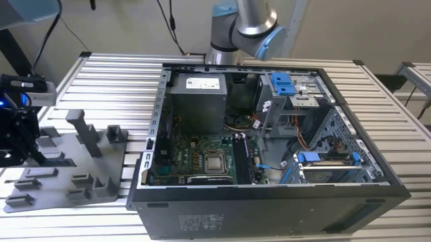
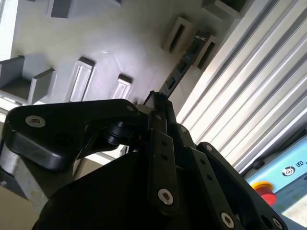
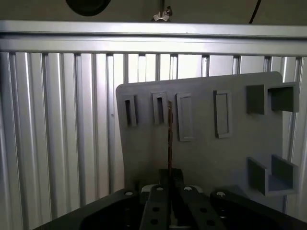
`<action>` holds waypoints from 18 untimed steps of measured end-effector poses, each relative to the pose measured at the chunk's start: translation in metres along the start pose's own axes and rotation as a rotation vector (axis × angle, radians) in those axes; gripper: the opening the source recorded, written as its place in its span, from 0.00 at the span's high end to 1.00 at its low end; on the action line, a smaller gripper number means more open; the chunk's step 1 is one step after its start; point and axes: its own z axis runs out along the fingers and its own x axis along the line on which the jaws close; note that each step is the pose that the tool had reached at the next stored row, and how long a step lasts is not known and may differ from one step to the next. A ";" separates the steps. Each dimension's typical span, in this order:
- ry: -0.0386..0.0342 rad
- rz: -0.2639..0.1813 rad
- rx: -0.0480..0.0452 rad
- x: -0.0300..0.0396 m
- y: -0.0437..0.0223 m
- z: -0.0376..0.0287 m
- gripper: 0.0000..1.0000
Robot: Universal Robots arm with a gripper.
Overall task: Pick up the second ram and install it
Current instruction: 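Pick up the second ram and move it above second insertion slot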
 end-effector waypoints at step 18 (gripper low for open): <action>0.0003 0.003 -0.0015 -0.0007 -0.0019 -0.0335 0.86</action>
